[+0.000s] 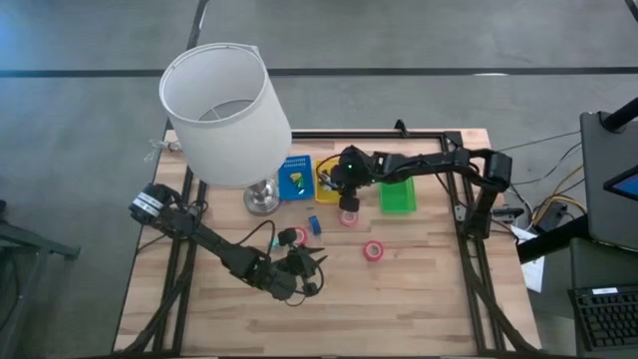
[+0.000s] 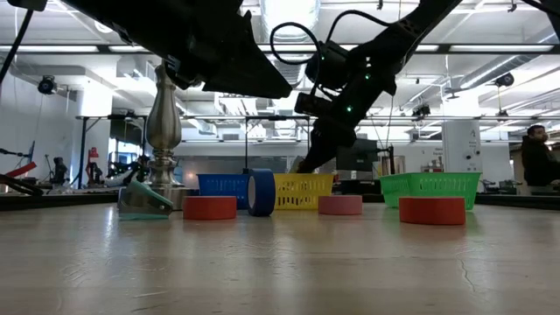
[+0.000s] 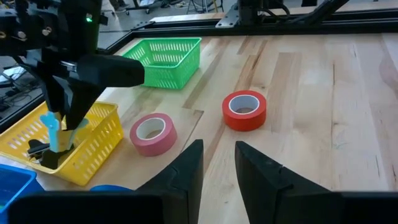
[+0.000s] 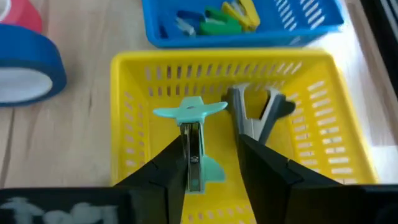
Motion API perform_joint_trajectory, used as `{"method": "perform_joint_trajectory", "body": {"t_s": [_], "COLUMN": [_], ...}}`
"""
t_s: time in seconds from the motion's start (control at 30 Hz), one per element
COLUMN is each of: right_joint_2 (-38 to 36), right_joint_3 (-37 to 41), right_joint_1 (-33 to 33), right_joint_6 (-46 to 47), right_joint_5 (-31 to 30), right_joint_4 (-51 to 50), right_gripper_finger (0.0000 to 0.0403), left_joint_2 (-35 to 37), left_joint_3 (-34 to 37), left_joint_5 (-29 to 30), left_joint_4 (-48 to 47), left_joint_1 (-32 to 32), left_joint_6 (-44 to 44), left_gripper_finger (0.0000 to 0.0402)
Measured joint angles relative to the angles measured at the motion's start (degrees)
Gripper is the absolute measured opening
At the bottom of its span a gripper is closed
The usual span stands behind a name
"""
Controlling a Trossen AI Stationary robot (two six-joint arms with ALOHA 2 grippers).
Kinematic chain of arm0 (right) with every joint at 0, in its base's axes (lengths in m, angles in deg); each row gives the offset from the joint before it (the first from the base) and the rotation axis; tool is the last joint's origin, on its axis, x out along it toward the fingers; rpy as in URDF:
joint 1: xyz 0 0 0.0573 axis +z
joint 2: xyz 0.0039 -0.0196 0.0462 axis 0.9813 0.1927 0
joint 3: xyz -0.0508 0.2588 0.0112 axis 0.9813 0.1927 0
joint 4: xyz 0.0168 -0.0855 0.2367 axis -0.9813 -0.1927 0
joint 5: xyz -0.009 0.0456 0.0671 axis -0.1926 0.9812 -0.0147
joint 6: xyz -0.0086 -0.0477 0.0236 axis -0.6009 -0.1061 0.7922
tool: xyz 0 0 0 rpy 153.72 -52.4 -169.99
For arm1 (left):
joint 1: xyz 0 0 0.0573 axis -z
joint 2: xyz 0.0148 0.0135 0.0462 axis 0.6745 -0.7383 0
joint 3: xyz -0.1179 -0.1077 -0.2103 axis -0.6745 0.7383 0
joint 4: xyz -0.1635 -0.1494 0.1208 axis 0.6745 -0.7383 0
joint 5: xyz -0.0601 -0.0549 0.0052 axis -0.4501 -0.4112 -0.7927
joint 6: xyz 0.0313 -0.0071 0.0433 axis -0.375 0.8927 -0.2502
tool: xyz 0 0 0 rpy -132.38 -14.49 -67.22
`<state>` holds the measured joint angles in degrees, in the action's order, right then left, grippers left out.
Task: Pick and place Stapler, Stapler remover, tape
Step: Put the bottom blue staple remover into the yellow bin, then put the blue staple remover into the yellow bin
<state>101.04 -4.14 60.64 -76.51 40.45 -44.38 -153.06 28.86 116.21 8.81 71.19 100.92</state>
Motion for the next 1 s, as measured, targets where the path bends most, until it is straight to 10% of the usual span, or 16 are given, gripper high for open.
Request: {"method": "perform_joint_trajectory", "body": {"t_s": [1.0], "right_joint_2": [-0.2], "right_joint_3": [0.0], "right_joint_1": [0.1], "right_joint_6": [-1.5], "right_joint_5": [0.9], "right_joint_4": [-2.1], "right_gripper_finger": [0.016], "left_joint_2": [0.0], "left_joint_3": [0.0], "left_joint_5": [0.0], "left_joint_4": [0.0], "left_joint_1": [0.0], "left_joint_6": [1.5], "left_gripper_finger": [0.0094]}}
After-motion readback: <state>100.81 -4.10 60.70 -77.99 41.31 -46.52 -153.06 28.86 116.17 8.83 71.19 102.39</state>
